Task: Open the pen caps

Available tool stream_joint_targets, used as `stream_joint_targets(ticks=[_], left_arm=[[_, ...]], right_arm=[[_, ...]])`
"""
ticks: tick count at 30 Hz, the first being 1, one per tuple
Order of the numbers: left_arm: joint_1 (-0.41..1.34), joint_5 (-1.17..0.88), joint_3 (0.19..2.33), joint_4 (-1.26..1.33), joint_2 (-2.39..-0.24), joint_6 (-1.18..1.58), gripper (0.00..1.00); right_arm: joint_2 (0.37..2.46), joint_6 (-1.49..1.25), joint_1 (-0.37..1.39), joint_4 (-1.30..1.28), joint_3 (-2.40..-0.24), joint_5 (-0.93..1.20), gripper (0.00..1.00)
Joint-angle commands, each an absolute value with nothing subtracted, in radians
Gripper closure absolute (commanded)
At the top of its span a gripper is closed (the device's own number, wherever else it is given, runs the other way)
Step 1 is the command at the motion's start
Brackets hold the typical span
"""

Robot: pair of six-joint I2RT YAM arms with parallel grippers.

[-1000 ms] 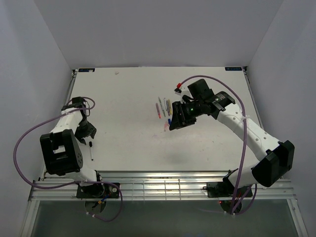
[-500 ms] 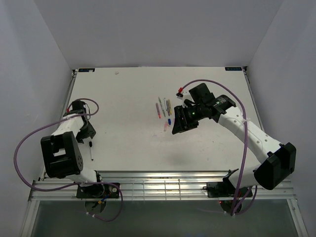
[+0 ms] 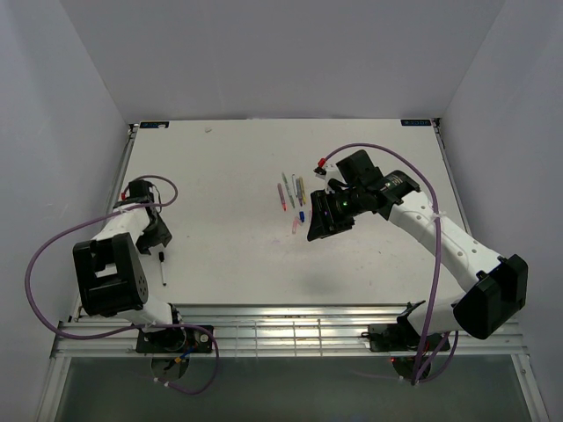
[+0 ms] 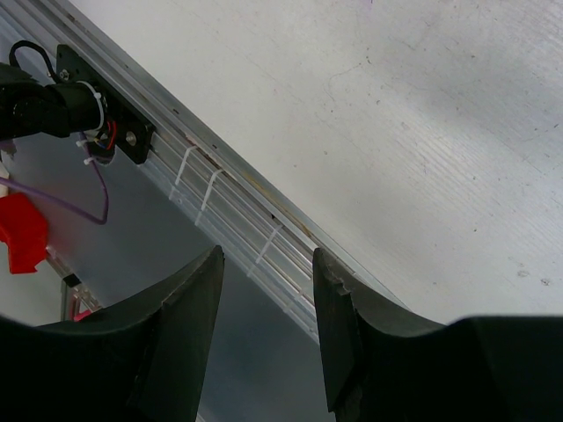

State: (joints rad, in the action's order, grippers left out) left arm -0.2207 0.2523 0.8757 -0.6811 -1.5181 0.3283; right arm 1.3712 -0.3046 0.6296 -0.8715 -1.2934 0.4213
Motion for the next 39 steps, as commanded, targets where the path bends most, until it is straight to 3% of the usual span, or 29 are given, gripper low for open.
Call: stream_joint_targets(ticks=[1, 13, 18, 27, 35, 39], left_arm=[[-0.225, 0.270, 0.864, -0.698, -1.528, 0.322, 0.42], [-0.225, 0.242, 0.859, -0.699, -1.565, 0.285, 0.46], [-0.225, 0.201, 0.870, -0.701, -1.637, 0.278, 0.58], [-0.227, 0.164, 0.888, -0.698, -1.655, 0.282, 0.71], [-0.222, 0.134, 0.907, -0.707, -1.643, 0.290, 0.73], [-0.224, 0.088, 0.926, -0.716, -1.663, 0.319, 0.80]], right_arm=[[1.361, -0.287, 0.634, -0.865, -1.304, 0.419, 0.49], [1.371, -0.287, 0.634, -0.868, -1.308, 0.414, 0.49], [1.374, -0.287, 0.634, -0.868, -1.310, 0.413, 0.49], [1.371, -0.287, 0.634, -0.864, -1.301, 0.400, 0.49], [1.378, -0.287, 0.634, -0.861, -1.312, 0.396, 0.49], [1.374, -0.287, 0.635, -0.861, -1.305, 0.393, 0.49]])
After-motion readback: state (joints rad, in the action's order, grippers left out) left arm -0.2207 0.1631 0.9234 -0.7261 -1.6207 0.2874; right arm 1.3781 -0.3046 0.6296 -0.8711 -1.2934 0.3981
